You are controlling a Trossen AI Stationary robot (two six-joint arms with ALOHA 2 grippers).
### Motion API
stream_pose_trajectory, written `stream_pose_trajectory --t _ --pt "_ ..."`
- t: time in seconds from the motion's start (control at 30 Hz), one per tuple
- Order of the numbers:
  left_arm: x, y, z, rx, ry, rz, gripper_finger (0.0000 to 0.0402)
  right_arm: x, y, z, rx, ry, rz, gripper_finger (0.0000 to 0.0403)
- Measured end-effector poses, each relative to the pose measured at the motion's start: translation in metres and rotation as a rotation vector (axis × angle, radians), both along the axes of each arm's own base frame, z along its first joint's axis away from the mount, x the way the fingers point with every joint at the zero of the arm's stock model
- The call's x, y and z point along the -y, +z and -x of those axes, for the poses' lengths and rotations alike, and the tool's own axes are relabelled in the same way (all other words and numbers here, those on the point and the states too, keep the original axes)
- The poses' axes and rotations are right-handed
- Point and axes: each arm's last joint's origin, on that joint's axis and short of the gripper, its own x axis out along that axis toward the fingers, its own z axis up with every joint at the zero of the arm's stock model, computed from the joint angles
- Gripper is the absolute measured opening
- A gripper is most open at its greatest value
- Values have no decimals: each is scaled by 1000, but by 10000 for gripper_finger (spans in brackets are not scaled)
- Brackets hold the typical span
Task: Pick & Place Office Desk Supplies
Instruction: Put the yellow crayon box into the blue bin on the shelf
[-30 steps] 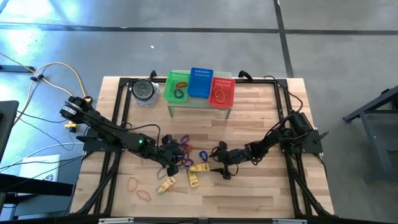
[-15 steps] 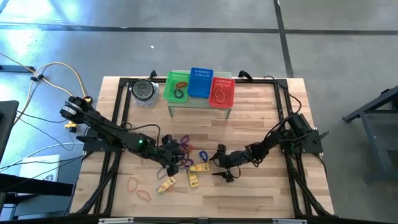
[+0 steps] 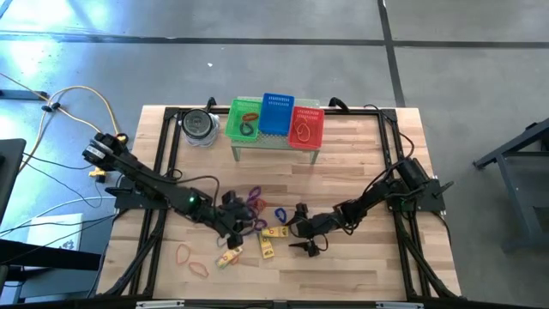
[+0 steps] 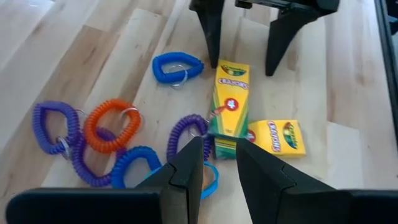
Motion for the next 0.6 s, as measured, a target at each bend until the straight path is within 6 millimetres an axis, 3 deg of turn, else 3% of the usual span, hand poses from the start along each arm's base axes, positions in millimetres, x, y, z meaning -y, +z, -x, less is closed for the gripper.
stream_pose_trajectory --t 0.33,0.6 --pt "7 0 3 5 -16 -10 93 10 6 -14 12 -53 7 325" --pt "6 0 3 5 -22 -19 93 14 -3 -16 -16 -49 -5 325"
